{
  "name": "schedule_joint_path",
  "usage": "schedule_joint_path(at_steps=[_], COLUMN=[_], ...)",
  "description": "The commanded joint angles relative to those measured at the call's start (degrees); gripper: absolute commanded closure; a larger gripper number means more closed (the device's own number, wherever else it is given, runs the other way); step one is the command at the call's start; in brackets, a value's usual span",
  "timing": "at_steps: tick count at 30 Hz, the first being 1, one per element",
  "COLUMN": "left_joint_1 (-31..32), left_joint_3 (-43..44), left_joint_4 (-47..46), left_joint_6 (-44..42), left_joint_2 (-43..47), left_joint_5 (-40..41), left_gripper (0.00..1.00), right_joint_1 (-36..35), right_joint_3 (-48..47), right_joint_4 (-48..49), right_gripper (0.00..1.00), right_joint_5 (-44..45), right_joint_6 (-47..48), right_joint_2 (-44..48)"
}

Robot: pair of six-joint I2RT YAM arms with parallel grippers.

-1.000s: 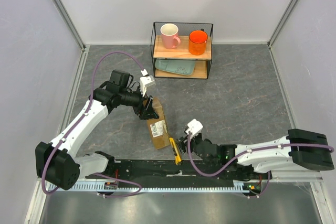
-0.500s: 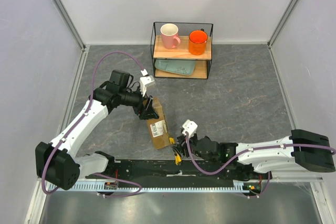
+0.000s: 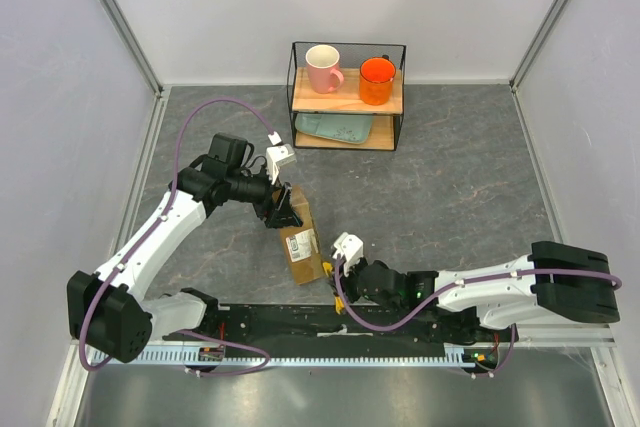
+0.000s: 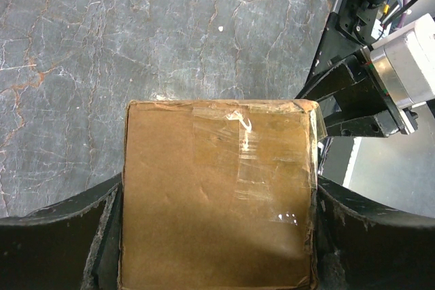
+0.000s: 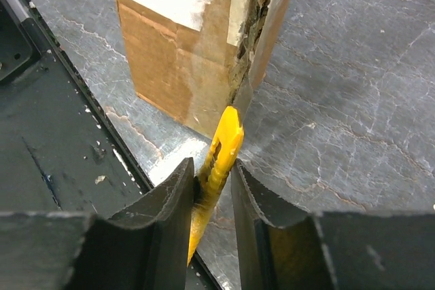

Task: Unpack the express box
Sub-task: Cut the express box at the center of the board.

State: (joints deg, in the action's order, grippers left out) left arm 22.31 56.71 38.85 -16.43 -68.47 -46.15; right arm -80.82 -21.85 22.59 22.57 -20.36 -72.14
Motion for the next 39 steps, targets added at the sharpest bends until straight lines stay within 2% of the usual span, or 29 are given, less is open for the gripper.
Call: schedule_joint_path(at_steps=[1,7,12,16,20,24,32,39], left_joint_1=[0.2,0.2,0.2,0.4,1.1,2.4,5.4,6.5], left_joint_3=[-1.5,-1.3,-1.2,-0.8,-0.8,-0.3,1.4,-4.2], left_joint_4=[0.4,0.4,0.6,0.6,0.7,1.1,2.8,-1.4], left_joint_6=[-3.4,-3.4,-3.5,-3.3,-3.4,-3.6,-3.6,0.9], left_joint_2=[0.0,0.1,0.1,-0.2,-0.2,0.4,2.2,6.4], left_joint_5=[3.0,3.2,3.3,3.3,3.5,4.6,6.5,8.9], left_gripper=[0.76,0.76,0.76,0.76,0.76,0.75,0.75,0.78], right_joint_1=[0.1,0.0,-1.4,-5.1,-8.4,-9.2,-8.4,-6.6], right_joint_3=[-1.4,-2.2,-5.4,-9.7,-15.9,-17.6,-14.0,-13.3], right_joint_4=[2.0,2.4,-1.4,-6.8,-13.3,-14.6,-9.1,-4.8], right_gripper=[0.67,0.85,0.92,0.96,0.98,1.0,1.0,1.0], right_joint_5=[0.6,0.6,2.2,8.4,13.6,14.8,13.7,10.8], right_joint_6=[-1.4,-1.6,-0.4,1.7,3.7,4.0,-1.2,-5.3], right_joint_2=[0.2,-0.6,-2.0,-4.1,-7.6,-11.4,-12.9,-14.3])
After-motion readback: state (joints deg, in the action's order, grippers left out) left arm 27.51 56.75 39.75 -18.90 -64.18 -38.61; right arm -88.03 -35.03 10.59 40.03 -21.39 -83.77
